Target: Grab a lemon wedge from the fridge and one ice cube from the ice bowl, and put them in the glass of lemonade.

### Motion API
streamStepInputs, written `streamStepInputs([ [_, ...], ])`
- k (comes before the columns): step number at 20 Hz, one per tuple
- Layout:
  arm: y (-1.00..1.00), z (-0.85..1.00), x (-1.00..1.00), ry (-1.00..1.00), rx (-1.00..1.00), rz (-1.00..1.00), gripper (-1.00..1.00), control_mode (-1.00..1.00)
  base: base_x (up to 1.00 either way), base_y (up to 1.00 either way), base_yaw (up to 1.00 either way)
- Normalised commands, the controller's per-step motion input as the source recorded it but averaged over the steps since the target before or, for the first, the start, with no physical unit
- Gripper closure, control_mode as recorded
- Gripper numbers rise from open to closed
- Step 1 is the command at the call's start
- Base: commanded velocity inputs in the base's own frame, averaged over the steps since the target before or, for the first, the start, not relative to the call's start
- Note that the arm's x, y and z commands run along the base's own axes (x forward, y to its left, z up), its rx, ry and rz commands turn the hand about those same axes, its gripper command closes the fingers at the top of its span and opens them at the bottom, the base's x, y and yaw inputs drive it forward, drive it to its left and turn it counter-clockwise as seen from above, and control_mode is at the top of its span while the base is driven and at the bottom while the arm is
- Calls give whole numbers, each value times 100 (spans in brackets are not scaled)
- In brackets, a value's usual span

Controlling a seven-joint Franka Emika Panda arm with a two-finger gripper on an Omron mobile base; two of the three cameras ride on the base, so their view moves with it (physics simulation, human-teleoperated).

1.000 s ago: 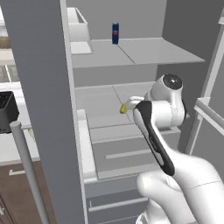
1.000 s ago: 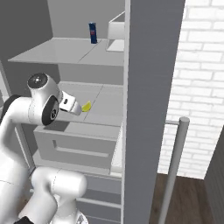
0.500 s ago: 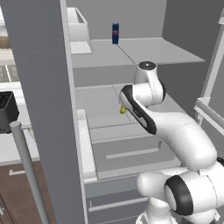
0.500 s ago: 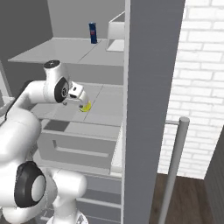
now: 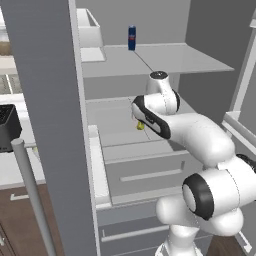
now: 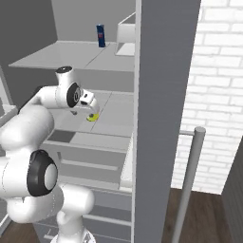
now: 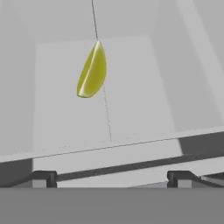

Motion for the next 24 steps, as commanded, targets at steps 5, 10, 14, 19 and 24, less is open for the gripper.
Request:
streamStepInputs([
  [5,0,-31,45,-5,0,1,-100,-100,0,0,0],
  [10,0,-32,46,0,0,2,-100,-100,0,0,0],
  [14,0,-7,35,0,0,3,-100,-100,0,0,0],
  [19,0,-5,40,0,0,3,-100,-100,0,0,0],
  [24,2,-20,33,0,0,4,-100,-100,0,0,0],
])
